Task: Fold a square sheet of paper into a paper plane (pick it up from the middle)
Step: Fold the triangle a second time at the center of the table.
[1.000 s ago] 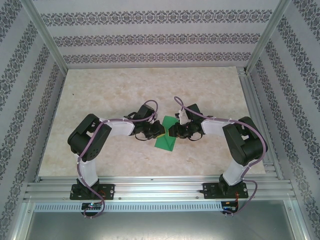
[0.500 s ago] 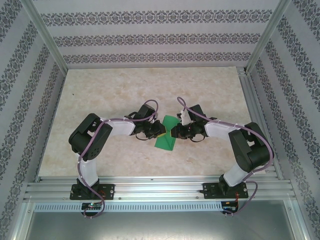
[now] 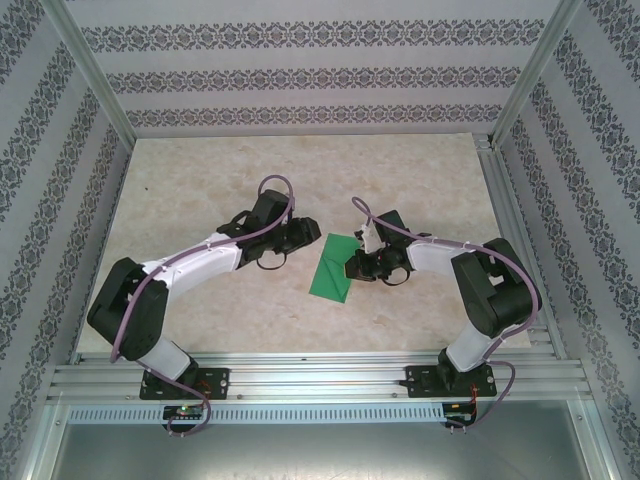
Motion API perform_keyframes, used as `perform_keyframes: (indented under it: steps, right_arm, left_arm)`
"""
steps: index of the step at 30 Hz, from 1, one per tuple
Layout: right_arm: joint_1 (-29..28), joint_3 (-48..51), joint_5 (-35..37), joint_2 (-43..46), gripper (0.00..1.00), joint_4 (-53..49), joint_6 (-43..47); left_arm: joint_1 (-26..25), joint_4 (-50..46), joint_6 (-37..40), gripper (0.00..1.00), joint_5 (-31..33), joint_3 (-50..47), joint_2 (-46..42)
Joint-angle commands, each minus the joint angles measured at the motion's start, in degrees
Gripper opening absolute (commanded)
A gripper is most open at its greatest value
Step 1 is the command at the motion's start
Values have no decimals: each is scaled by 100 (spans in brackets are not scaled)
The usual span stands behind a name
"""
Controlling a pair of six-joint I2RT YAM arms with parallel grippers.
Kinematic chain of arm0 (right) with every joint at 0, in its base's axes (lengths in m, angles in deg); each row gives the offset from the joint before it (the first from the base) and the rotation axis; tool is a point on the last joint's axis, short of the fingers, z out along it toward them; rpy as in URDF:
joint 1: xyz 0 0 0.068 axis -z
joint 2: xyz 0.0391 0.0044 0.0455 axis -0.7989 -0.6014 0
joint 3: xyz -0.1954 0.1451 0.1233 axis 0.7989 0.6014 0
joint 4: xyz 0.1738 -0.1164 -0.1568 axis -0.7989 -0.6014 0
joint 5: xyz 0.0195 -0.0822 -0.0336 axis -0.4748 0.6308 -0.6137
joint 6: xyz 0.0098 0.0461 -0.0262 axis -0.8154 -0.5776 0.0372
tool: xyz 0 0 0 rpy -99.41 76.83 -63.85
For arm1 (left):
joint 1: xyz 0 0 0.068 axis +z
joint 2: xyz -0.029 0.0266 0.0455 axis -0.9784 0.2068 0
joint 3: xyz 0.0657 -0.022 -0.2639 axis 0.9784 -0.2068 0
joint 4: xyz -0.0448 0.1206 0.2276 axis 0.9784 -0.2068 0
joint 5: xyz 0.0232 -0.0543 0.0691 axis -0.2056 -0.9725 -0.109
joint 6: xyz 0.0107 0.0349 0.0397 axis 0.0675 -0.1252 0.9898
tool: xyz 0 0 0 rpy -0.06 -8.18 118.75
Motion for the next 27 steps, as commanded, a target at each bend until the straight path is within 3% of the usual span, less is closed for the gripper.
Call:
perform_keyframes:
  steps: [1, 14, 27]
  right_arm:
    - [30, -163, 83, -56, 10, -198, 200]
    - [57, -411, 149, -140, 12, -395, 317]
    - [57, -451, 158, -265, 13, -353, 413]
  left_arm:
    - [45, -331, 111, 45, 376, -170, -16]
    - [-38, 653, 21, 26, -1105, 43, 875]
    - [-505, 531, -112, 21, -1210, 467, 1557]
